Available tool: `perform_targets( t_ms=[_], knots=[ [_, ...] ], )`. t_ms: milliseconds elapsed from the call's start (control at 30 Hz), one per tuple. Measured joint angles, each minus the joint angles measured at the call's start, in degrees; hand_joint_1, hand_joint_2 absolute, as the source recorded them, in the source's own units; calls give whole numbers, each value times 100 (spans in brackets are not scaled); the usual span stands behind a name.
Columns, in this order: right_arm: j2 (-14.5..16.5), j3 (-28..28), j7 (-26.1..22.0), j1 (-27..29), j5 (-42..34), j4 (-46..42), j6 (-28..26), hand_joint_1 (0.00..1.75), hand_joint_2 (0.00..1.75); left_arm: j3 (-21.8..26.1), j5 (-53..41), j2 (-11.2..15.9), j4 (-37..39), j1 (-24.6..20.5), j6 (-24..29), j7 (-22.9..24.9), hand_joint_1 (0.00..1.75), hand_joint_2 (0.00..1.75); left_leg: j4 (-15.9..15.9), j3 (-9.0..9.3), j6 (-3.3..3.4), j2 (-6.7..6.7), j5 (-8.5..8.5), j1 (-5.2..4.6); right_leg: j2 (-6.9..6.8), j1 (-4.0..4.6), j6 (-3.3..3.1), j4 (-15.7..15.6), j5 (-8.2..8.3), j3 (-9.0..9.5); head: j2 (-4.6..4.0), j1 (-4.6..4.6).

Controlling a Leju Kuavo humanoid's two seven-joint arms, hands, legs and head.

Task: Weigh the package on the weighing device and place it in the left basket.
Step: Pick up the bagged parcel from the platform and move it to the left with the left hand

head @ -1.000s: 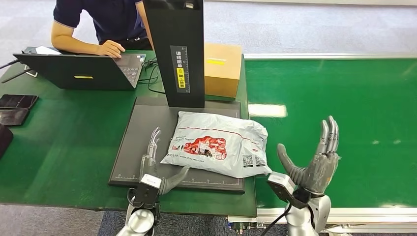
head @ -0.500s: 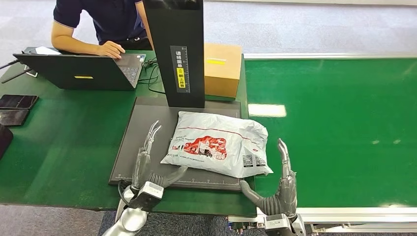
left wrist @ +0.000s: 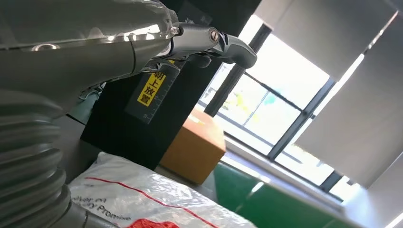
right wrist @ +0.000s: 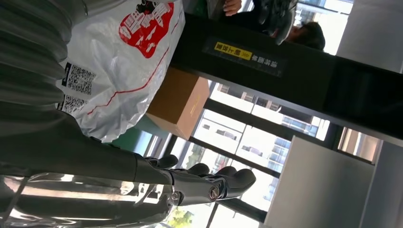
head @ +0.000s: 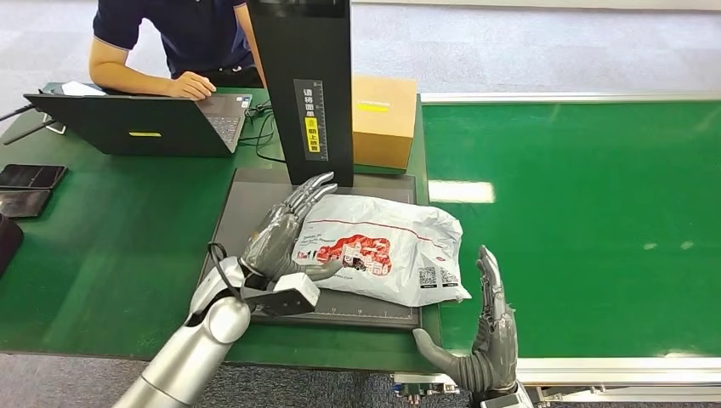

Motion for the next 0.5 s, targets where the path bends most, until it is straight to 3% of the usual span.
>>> perform_targets(
  t_ms=[300,500],
  knots=[
    [-35,3,0,-83,-42,-2,280,0,175,-509,-373,-29,1589,-1296,-761,156,0,175,2,-3,2,0,1,0,0,-1,0,1,0,-4,0,-1],
    [-46,3,0,-32,-78,-2,211,0,175,-886,-358,-356,3007,-2309,-1677,265,0,175,3,-5,2,2,1,0,3,-2,1,1,1,-5,0,0]
  ],
)
